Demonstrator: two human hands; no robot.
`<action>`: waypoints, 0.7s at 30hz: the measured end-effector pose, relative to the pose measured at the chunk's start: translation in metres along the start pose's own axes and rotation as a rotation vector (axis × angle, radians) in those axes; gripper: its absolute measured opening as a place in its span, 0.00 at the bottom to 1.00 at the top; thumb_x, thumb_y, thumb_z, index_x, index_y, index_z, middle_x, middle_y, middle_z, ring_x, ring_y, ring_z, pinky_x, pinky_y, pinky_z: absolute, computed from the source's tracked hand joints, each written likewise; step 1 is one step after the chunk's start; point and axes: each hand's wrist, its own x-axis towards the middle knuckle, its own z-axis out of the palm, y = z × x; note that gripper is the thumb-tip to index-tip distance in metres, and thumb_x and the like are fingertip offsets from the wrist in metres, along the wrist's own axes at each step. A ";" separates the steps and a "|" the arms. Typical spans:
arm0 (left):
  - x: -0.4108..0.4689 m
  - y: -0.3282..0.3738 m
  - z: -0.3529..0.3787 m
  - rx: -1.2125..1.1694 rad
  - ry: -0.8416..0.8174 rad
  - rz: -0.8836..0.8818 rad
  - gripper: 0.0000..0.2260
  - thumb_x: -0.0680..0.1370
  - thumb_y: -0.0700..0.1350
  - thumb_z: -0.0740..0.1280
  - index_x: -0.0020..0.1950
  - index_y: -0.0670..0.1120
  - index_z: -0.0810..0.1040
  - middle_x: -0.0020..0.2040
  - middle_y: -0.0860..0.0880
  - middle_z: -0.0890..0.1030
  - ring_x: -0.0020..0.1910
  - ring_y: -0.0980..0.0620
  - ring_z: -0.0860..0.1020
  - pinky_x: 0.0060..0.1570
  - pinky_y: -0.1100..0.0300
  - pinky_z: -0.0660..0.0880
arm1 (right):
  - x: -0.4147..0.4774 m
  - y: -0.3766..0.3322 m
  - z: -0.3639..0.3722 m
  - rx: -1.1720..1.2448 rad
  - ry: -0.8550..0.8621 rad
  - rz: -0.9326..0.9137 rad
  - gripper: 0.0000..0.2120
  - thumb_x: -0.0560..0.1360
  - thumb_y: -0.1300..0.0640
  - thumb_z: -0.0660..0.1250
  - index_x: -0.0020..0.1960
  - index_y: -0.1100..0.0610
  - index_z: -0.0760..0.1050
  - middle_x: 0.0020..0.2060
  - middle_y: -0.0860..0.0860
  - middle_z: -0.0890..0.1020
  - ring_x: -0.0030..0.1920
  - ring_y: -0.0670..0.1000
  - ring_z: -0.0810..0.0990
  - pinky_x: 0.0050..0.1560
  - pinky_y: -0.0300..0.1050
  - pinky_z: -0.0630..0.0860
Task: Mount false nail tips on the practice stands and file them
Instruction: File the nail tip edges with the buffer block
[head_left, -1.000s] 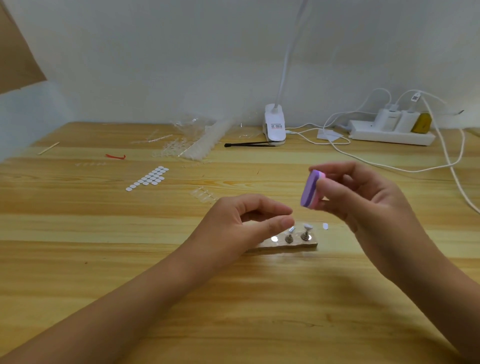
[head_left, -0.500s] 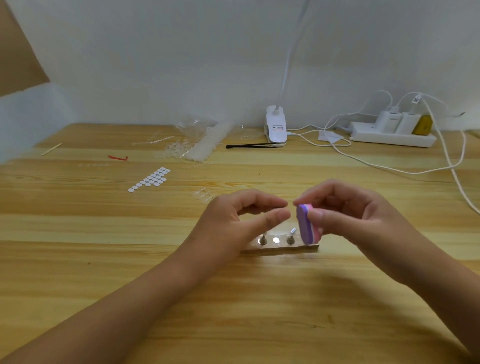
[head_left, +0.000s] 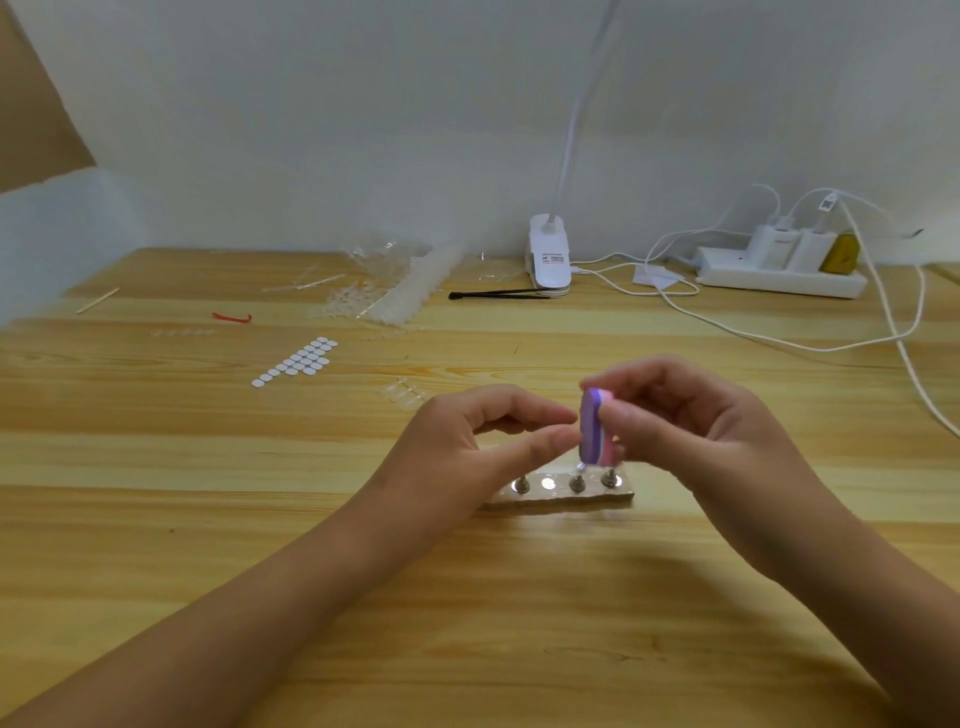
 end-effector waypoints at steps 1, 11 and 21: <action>0.000 -0.001 0.000 0.007 0.000 -0.004 0.13 0.70 0.57 0.72 0.50 0.54 0.86 0.48 0.56 0.85 0.52 0.56 0.82 0.53 0.60 0.79 | 0.001 0.000 0.000 0.033 0.058 -0.004 0.14 0.67 0.52 0.71 0.50 0.56 0.82 0.40 0.50 0.85 0.40 0.48 0.84 0.42 0.37 0.79; -0.001 0.002 -0.001 0.108 0.016 0.052 0.13 0.71 0.57 0.71 0.52 0.55 0.85 0.49 0.58 0.85 0.54 0.56 0.81 0.56 0.59 0.77 | 0.002 0.003 -0.003 0.051 0.041 -0.009 0.13 0.67 0.51 0.72 0.50 0.54 0.82 0.41 0.51 0.85 0.43 0.50 0.85 0.44 0.39 0.80; 0.000 0.005 -0.002 0.205 0.022 0.112 0.13 0.70 0.56 0.71 0.53 0.56 0.83 0.49 0.61 0.84 0.54 0.61 0.79 0.55 0.68 0.73 | 0.004 0.002 -0.003 0.020 0.050 -0.078 0.12 0.67 0.50 0.72 0.49 0.53 0.82 0.41 0.51 0.85 0.42 0.49 0.84 0.43 0.38 0.80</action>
